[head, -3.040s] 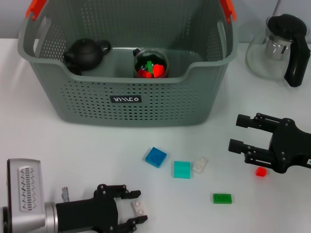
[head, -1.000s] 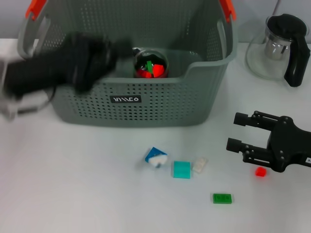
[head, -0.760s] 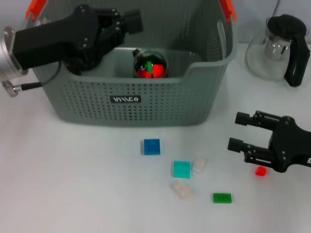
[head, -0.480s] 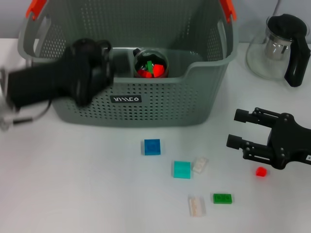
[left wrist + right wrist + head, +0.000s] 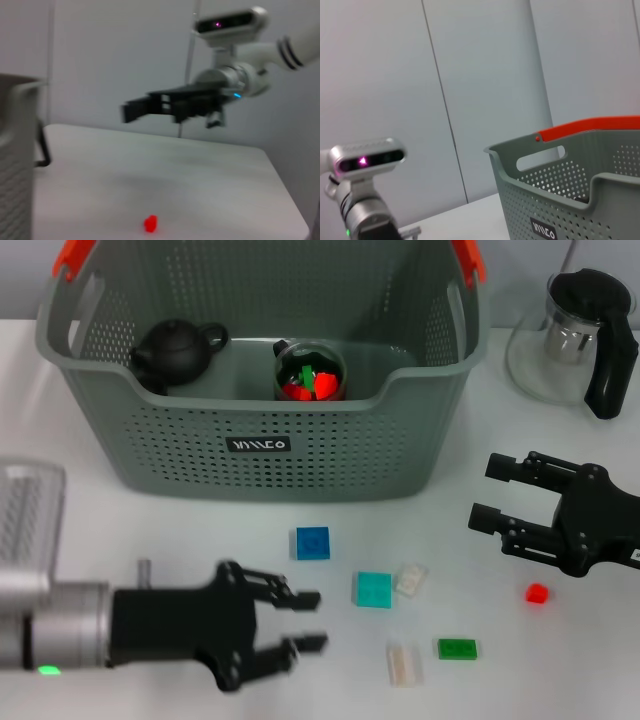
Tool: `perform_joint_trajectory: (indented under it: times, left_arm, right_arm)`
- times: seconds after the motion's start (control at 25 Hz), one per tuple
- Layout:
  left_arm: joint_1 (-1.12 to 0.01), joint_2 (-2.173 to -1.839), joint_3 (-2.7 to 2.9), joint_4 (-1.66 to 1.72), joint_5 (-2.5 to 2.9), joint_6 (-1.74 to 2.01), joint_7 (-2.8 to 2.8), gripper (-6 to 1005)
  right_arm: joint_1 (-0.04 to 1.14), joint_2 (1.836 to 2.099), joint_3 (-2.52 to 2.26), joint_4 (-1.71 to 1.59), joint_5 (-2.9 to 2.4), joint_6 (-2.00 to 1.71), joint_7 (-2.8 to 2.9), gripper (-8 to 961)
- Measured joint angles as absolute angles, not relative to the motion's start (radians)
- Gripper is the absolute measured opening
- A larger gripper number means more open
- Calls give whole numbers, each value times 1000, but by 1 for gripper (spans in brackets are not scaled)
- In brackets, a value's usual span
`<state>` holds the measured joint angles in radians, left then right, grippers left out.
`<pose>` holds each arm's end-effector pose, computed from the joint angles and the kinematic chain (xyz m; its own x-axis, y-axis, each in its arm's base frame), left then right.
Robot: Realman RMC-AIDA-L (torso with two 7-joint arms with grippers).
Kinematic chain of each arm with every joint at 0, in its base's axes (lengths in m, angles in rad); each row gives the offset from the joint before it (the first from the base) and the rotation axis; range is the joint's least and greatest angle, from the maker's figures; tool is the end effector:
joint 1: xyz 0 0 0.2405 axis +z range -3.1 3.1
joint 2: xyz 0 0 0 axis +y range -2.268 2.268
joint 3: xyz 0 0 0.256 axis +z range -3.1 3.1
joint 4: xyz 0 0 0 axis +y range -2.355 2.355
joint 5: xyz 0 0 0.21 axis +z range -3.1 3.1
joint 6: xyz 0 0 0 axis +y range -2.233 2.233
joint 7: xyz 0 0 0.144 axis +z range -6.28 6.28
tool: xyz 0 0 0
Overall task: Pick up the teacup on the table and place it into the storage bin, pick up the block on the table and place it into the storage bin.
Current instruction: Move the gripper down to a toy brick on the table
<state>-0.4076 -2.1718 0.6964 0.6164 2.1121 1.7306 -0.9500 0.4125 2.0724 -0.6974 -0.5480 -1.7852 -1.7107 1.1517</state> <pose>-0.2708 0.2526 -0.0484 0.8576 0.1063 0.5032 0.1631 -0.9841 -0.0701 0.2722 0.2869 0.0025 0.6918 -0.2076 -0.6916 -0.4037 -0.9053 -0.1320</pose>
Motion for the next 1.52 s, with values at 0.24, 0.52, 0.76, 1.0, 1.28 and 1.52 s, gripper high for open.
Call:
perform_joint_trajectory:
  times: [0.24, 0.52, 0.76, 1.0, 1.28, 1.52]
  left_arm:
    - [-419, -2172, 726, 504, 2123, 1701, -750, 380]
    - [-500, -2173, 780, 396, 2117, 1578, -750, 697]
    - [-596, -2174, 784, 286, 2121, 1433, -746, 725]
    - [-647, -2178, 784, 190, 2122, 1326, -679, 724]
    - [-660, -2179, 783, 138, 2117, 1289, -630, 722]
    - [-678, -2178, 774, 89, 2113, 1239, -596, 720]
  right_arm:
    - [406, 2072, -697, -546, -1785, -1710, 1152, 735]
    - [397, 2068, -692, -545, -1787, -1708, 1152, 734]
    - [395, 2062, -686, -545, -1790, -1707, 1152, 734]
    - [394, 2062, -686, -545, -1791, -1706, 1152, 735]
    - [394, 2062, -686, -544, -1792, -1704, 1152, 735]
    - [394, 2062, -686, -545, -1792, -1702, 1152, 734]
